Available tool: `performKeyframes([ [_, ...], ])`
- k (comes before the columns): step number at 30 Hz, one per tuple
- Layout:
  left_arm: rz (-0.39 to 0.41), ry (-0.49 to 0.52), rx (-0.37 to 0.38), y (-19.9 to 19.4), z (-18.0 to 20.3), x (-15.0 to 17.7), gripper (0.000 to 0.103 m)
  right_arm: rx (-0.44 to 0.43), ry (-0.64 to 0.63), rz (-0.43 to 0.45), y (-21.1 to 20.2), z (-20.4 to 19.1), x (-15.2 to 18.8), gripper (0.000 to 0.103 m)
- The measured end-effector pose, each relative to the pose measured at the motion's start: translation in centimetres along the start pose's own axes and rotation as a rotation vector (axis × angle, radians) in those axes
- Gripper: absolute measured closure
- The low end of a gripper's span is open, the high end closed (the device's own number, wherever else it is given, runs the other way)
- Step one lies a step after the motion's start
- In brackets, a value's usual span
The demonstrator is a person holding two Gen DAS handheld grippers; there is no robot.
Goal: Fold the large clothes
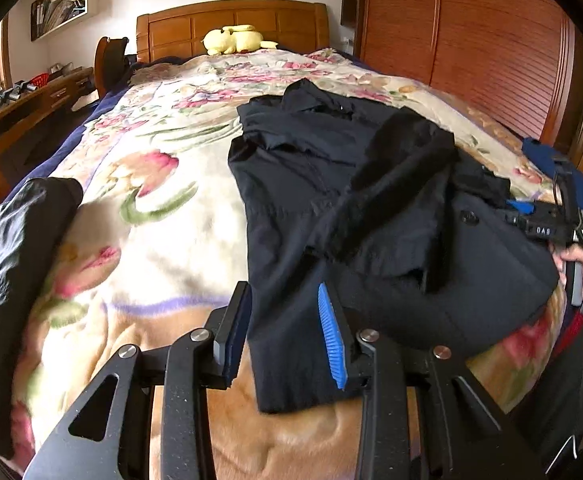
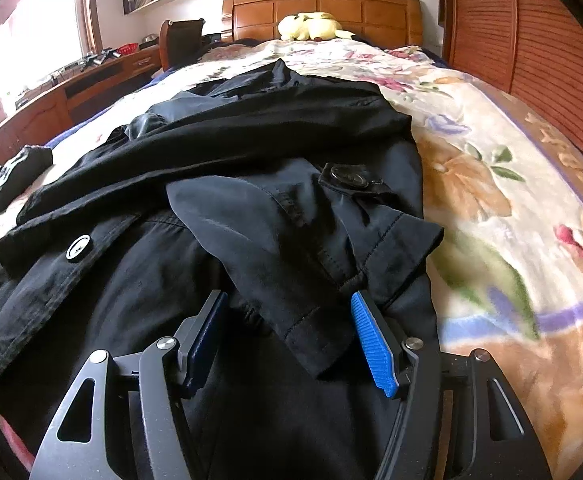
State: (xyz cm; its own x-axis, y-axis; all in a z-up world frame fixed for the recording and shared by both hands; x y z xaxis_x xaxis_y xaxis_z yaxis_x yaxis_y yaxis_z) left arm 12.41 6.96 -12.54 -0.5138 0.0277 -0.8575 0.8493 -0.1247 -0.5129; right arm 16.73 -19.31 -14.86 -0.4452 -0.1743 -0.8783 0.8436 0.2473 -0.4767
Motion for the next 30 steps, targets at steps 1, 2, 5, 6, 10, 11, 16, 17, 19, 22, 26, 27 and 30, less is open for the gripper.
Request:
performKeyframes([
  [1,-0.002,-0.004,0.001,-0.3,-0.1,0.2,0.067,0.001,-0.001,0.001,0.0,0.0,0.0,0.038],
  [2,-0.005,-0.008,-0.002,-0.5,-0.2,0.4,0.067,0.001,0.0,0.002,-0.1,0.0,0.0,0.037],
  [5,-0.014,-0.023,-0.006,-0.9,-0.5,1.1,0.067,0.001,-0.001,0.002,-0.1,0.0,0.0,0.038],
  [6,-0.022,-0.028,-0.005,-0.9,-0.6,1.4,0.067,0.002,-0.002,0.001,-0.1,0.1,0.1,0.037],
  [10,-0.055,-0.04,-0.001,-0.2,-0.5,2.7,0.067,0.002,-0.002,0.001,-0.1,0.0,0.0,0.037],
  [11,-0.062,-0.04,-0.002,0.0,-0.3,3.0,0.067,0.002,-0.002,0.001,-0.1,0.0,0.0,0.038],
  [16,-0.06,-0.034,-0.014,0.6,-0.2,3.5,0.067,0.002,-0.002,0.001,-0.1,0.0,0.1,0.037],
  [17,-0.061,-0.034,-0.014,0.7,-0.2,3.5,0.067,0.001,-0.002,0.001,-0.1,0.0,0.1,0.037],
  [19,-0.06,-0.039,-0.016,0.8,-0.2,3.6,0.067,0.004,-0.004,0.001,-0.1,0.0,0.1,0.037],
  [22,-0.062,-0.035,-0.019,0.8,-0.2,3.6,0.067,0.026,-0.013,-0.008,-0.3,-0.1,0.0,0.037],
  [26,-0.074,-0.049,-0.01,0.4,-0.5,3.5,0.067,0.056,-0.027,-0.063,-1.4,-0.5,-0.3,0.037],
  [27,-0.075,-0.051,-0.007,0.3,-0.6,3.6,0.067,0.059,-0.029,-0.073,-2.1,-0.5,-0.3,0.037],
  [30,-0.073,-0.051,0.0,-0.1,-0.5,3.9,0.067,0.08,-0.048,-0.083,-4.2,-0.3,0.0,0.037],
])
Point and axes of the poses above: each gripper's, at about its wrist camera, not at the fingertips, and y roughly the way its jaws point, z to its right, x to its underside, the point moved 2 cm from there along y, roughly the way its jaws point, and after that the axes turned 13 degrees about z, right-handed, at the moved point
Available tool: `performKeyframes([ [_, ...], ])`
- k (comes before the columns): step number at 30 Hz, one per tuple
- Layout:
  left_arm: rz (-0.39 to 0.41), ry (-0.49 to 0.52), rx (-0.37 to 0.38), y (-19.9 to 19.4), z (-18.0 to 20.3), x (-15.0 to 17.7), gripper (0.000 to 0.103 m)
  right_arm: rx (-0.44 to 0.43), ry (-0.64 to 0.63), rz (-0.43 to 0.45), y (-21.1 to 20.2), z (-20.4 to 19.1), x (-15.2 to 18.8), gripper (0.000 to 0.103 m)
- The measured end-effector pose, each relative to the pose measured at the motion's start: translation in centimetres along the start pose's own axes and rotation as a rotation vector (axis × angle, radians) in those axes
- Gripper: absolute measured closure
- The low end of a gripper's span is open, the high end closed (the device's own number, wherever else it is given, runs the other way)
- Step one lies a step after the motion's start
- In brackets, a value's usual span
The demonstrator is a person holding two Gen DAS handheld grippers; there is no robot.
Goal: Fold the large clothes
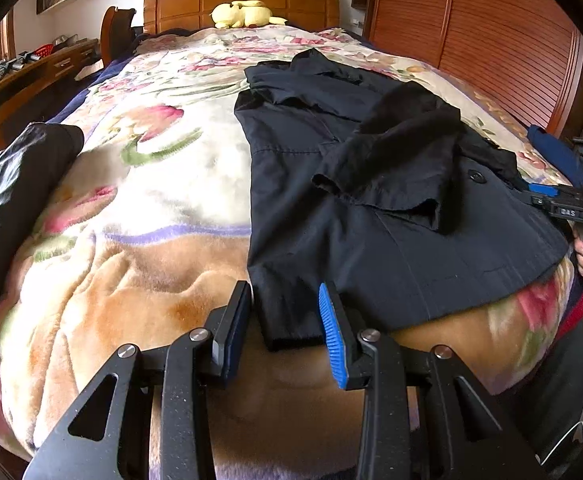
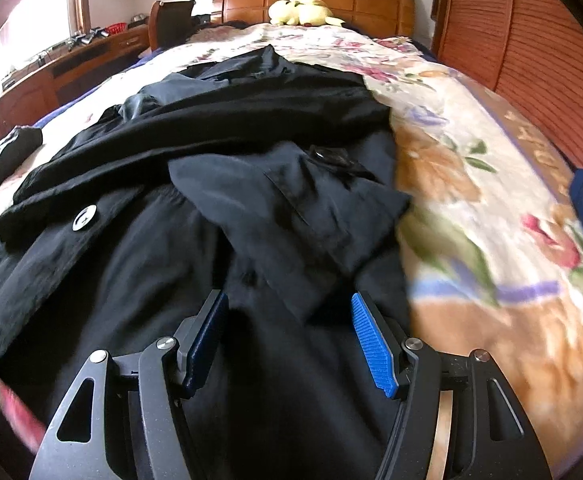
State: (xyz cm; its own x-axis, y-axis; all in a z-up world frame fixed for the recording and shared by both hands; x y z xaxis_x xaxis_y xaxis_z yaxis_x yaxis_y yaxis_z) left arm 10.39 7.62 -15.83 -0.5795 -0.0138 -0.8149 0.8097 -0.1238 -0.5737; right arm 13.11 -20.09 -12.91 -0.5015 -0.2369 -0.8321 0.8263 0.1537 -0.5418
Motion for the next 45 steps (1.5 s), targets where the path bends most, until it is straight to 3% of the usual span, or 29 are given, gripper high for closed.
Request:
performKeyframes([
  [5,0.012,-0.026,0.015,-0.3,-0.2,0.3,0.067,0.076,-0.013,-0.023,-3.4,2.2,1.4,0.037],
  [11,0.025,-0.027,0.017,-0.2,-0.1,0.4,0.067,0.022,0.115,-0.055,-5.1,4.4,3.0,0.037],
  [16,0.014,-0.036,0.057,-0.4,-0.3,0.1,0.084,-0.027,0.086,-0.072,-5.6,3.4,3.6,0.038],
  [17,0.015,-0.037,0.062,-0.5,-0.3,-0.1,0.09,-0.037,0.075,-0.075,-5.7,3.1,3.6,0.044],
  [20,0.03,-0.022,0.063,-1.3,0.1,-1.0,0.095,-0.1,0.059,-0.079,-5.9,2.2,3.3,0.078],
  [22,0.057,-0.014,0.076,-2.7,0.7,-1.9,0.096,-0.093,0.013,-0.068,-6.4,1.5,3.0,0.09],
  [24,0.117,0.004,0.086,-5.0,1.5,-3.3,0.097,-0.077,-0.027,-0.032,-7.6,0.9,2.4,0.094],
  [36,0.321,0.013,0.123,-13.9,3.0,-8.6,0.099,-0.117,0.043,0.28,-20.3,2.5,-4.5,0.095],
  [45,0.448,0.043,0.115,-21.1,2.8,-10.0,0.099,-0.112,0.003,0.424,-30.0,3.1,-5.4,0.095],
])
Point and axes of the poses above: each gripper's, at about its wrist camera, not at the fingertips, and y roughly the way its jaws point, z to its right, x to its underside, the point moved 2 cm from there along y, roughly the way its jaws point, and after that the axes turned 13 degrees about z, right-handed, at the moved point
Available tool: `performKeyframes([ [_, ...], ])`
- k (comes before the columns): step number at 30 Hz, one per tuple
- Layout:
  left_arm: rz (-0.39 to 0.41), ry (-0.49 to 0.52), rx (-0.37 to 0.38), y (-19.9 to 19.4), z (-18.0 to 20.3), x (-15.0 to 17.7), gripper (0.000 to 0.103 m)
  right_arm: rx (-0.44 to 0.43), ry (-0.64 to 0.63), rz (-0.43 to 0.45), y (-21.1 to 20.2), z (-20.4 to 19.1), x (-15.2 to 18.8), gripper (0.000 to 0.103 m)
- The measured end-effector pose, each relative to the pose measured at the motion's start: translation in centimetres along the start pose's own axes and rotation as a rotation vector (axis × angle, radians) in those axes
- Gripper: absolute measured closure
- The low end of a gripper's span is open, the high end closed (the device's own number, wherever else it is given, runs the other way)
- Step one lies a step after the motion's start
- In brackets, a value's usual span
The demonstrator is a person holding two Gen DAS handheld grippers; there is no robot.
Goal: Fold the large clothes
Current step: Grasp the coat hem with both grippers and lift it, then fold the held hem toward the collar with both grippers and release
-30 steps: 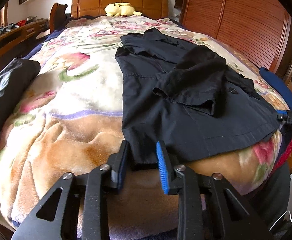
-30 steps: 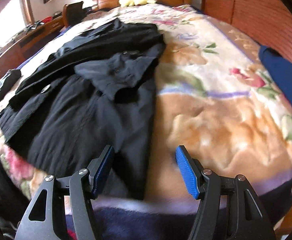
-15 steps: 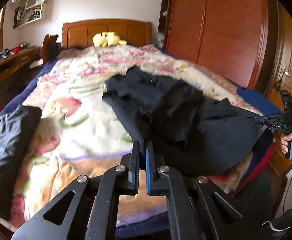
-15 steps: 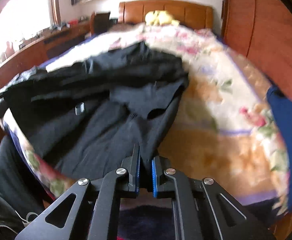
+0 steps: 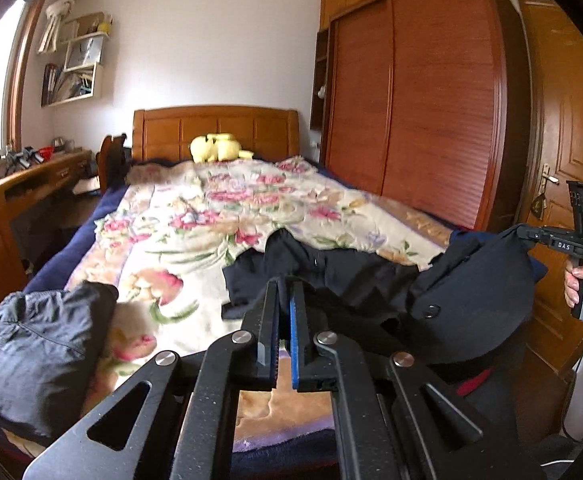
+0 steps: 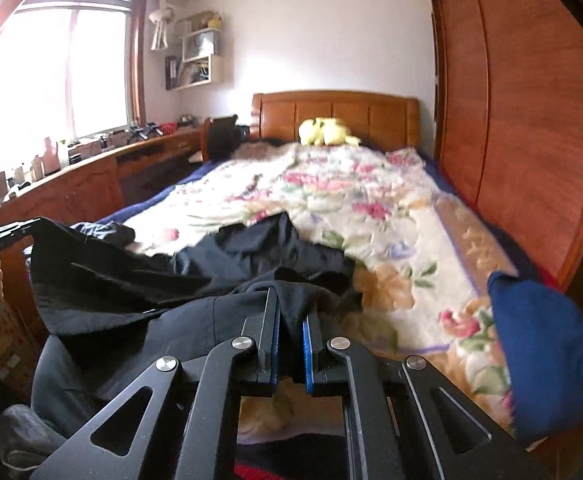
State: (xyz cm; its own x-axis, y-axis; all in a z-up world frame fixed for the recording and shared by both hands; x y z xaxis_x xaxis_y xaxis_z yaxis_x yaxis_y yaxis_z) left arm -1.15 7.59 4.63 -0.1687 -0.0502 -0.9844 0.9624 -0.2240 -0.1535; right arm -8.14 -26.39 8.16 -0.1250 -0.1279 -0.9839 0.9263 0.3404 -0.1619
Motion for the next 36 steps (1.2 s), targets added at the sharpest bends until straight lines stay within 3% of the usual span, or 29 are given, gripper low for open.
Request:
performKeyframes([
  [4,0.04,0.011,0.011,-2.0,0.4,-1.3,0.099,-0.005,0.01,0.036,-3.0,0.1,-0.8,0.095],
  [9,0.046,0.028,0.05,-2.3,0.5,-1.2,0.099,-0.04,0.072,0.063,-4.4,0.3,1.5,0.095],
  [15,-0.066,-0.021,0.042,1.8,-0.6,3.1,0.099,0.001,0.117,-0.058,0.8,1.6,7.1,0.095],
  [23,-0.156,-0.08,-0.011,6.5,-2.8,8.0,0.099,0.012,0.167,-0.121,8.2,3.2,11.2,0.094],
  [29,-0.211,-0.098,-0.046,10.4,-4.3,10.3,0.099,0.021,0.186,-0.135,14.1,3.8,10.6,0.094],
  [36,-0.211,-0.03,-0.084,16.8,-6.0,8.4,0.099,0.052,0.078,-0.154,21.8,4.8,9.2,0.094],
])
Point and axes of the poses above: each gripper's, at about its wrist camera, not at the fingertips, and y roughly the way its jaws point, z to its right, x to its underside, the point moved 2 cm from there along y, roughly the way its jaws point, and after that the axes turned 13 degrees about z, right-handed, at the moved point
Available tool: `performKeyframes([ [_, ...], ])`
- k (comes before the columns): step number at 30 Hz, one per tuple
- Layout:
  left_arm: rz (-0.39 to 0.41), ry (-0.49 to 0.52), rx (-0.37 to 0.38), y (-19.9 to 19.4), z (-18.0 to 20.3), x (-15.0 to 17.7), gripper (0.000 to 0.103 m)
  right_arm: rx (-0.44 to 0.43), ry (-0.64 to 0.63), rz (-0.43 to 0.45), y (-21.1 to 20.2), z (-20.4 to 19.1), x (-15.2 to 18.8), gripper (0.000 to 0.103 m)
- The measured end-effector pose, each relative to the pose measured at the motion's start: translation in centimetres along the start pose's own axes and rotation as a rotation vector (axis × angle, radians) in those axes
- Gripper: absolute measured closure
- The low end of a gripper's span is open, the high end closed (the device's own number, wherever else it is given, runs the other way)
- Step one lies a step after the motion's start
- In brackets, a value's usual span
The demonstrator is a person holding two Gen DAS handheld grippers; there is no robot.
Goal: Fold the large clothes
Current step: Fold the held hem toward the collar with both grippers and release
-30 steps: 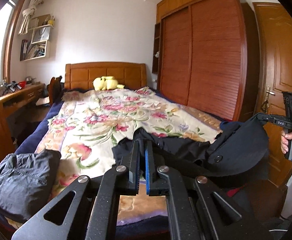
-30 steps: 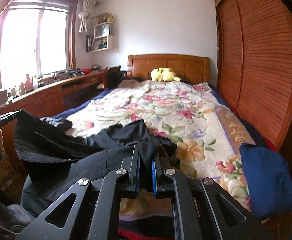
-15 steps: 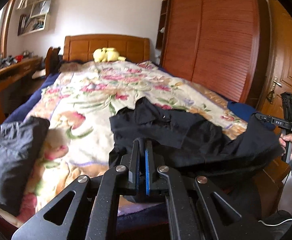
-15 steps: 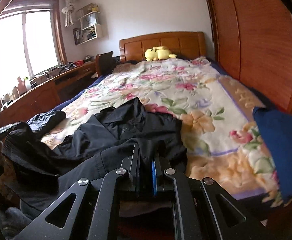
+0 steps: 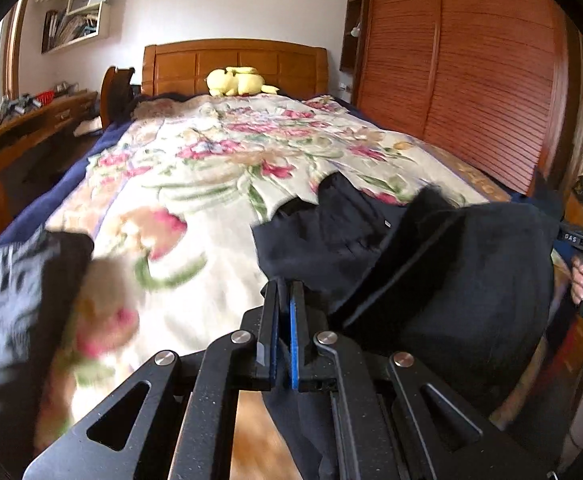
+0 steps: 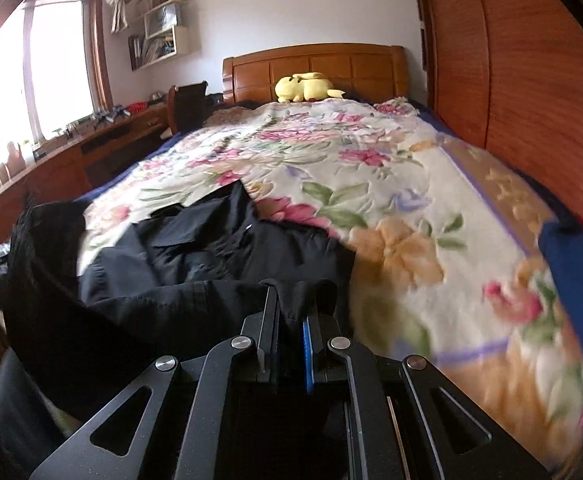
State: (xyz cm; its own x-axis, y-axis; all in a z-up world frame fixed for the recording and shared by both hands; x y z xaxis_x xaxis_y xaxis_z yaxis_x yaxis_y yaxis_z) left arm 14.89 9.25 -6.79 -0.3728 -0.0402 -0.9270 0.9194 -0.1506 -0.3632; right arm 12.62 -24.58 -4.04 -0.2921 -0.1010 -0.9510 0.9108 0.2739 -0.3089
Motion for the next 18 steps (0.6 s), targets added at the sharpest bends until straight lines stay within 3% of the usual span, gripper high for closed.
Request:
performKeyframes([
  [10,0.0,0.061,-0.103,9.5,-1.8,-5.5,0.099,0.093,-0.106,-0.055,12.9,0.0,-5.3,0.094],
  [18,-0.004,0.037,-0.162,15.1,-3.8,-9.1,0.099,0.162,-0.122,-0.054,18.9,0.3,-8.2,0.094],
])
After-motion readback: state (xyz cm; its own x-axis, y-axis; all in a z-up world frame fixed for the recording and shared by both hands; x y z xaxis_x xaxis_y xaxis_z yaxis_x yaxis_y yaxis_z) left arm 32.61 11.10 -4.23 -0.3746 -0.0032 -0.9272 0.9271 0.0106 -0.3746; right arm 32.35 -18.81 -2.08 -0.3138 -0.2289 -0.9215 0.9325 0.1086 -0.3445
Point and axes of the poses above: each gripper's, at about its wrist camera, not at the fingertips, and y roughly the way its jaws point, z to its right, x to its underside, the point moved 2 cm from there along y, roughly the way its jaws point, and after that the axes turned 13 degrees about z, right-handed, at the moved point
